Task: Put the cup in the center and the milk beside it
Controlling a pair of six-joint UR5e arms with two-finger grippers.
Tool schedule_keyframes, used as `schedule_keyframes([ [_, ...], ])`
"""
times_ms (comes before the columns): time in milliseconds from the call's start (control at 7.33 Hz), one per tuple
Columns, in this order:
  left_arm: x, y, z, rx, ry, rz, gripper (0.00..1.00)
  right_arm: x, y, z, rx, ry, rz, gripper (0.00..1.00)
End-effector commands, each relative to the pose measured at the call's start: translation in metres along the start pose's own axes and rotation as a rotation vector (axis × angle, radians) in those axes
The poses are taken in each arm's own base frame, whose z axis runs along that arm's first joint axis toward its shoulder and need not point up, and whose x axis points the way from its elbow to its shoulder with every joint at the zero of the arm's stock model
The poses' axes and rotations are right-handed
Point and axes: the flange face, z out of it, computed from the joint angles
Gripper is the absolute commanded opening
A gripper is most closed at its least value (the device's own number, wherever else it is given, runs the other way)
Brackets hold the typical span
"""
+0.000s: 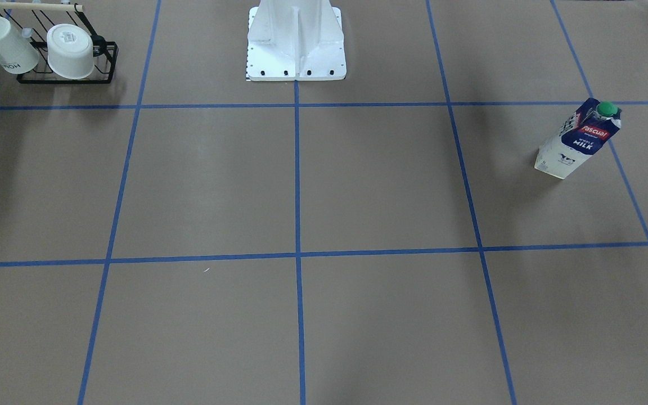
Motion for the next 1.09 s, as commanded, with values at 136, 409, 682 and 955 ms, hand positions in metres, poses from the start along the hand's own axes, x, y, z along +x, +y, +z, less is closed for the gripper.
schedule_keyframes([
  [136,-0.004,0.000,0.004,-0.008,0.002,-0.034,0.98,0.007,0.002,0.006,-0.013,0.001,-0.012,1.00],
  [409,-0.002,-0.001,0.003,0.005,0.003,-0.022,0.98,0.020,0.004,0.016,-0.034,0.003,-0.092,1.00],
  [682,-0.002,-0.001,0.002,0.023,0.002,-0.008,0.98,0.069,0.009,0.036,-0.062,0.080,-0.106,1.00],
  [955,-0.001,-0.001,0.002,0.024,0.002,-0.007,0.98,0.120,0.008,0.062,-0.036,0.128,-0.290,1.00],
])
